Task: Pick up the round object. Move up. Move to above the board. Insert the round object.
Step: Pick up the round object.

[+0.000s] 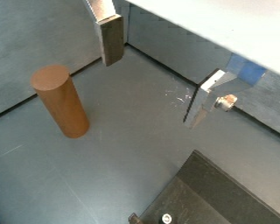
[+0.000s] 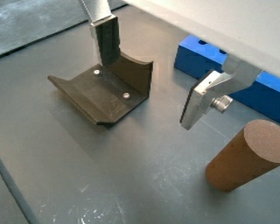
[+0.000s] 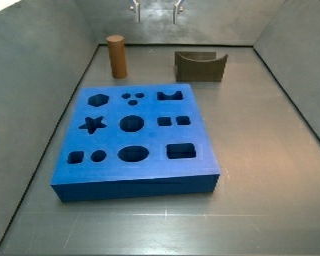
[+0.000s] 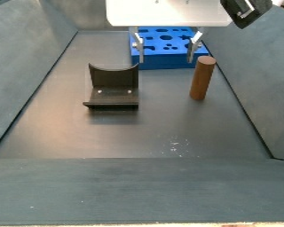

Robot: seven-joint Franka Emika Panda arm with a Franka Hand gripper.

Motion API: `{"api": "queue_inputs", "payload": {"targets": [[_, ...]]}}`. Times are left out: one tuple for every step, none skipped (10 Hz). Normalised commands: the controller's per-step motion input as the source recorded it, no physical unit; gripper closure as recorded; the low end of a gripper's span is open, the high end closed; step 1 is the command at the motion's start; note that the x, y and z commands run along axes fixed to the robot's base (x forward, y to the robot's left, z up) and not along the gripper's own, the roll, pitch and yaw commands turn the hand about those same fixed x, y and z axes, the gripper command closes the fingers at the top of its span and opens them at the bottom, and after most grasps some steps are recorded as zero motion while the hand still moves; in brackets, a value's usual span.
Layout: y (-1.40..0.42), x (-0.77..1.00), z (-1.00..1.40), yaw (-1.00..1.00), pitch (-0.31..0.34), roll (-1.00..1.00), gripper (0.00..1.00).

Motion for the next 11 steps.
{"api": "queue_inputs", "payload": {"targets": [[0.03,0.0,0.0,0.0,0.0,-0.02,0.0],[0.0,0.03,0.0,0.03,0.0,-0.01,0.0],[0.0,-0.12,-0.01,0.0,0.0,0.0,0.0],[-0.05,-0.36,-0.01,0.0,-0.04,0.01,0.0],[-0.03,-0.53,0.0,0.0,-0.051,0.0,0.0],[-0.06,-0.61,0.0,0.0,-0.089,0.0,0.0],[0.0,-0.61,0.0,0.0,-0.06,0.0,0.0],[0.0,-0.55,0.0,0.0,-0.031,0.0,0.0],[0.0,-0.53,0.0,0.0,-0.071,0.0,0.0],[-0.12,-0.56,-0.03,0.0,-0.117,0.0,0.0],[-0.33,-0.58,-0.2,0.11,-0.163,-0.04,0.0]]}}
